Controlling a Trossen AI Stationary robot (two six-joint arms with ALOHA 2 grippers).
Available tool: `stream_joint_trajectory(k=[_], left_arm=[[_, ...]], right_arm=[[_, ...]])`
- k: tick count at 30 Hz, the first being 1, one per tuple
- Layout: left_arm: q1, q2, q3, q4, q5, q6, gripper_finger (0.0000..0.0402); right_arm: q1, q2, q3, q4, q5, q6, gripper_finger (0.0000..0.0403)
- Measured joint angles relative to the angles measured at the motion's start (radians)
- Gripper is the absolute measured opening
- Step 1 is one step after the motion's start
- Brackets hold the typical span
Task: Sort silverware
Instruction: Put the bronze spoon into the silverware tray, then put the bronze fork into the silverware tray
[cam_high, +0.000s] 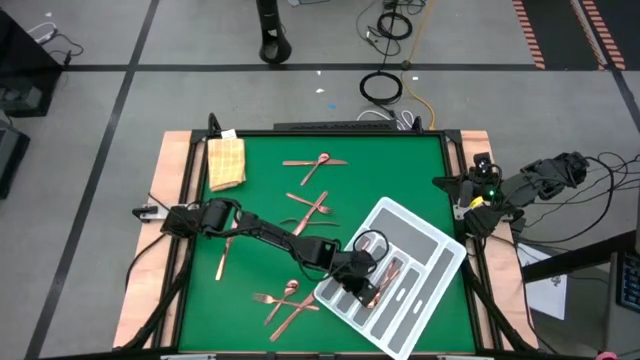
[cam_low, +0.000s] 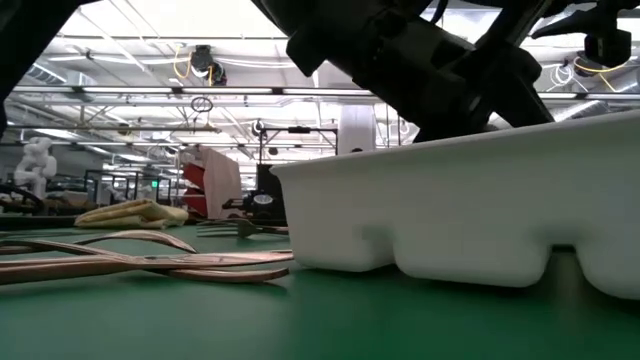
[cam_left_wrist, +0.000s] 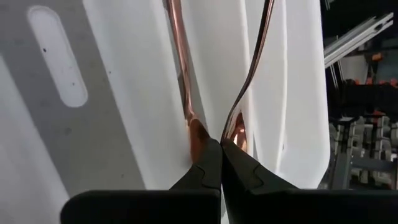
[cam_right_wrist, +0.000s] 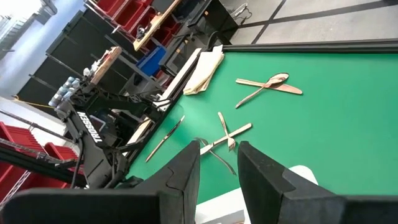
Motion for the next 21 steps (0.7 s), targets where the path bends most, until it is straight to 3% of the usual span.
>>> stream_joint_trajectory(k=[21], left_arm=[[-0.004,0.000,0.000,0.015,0.009,0.030,0.0051]], right_arm=[[0.000,0.000,0.000,0.001,-0.026,-0.003,0.0098]])
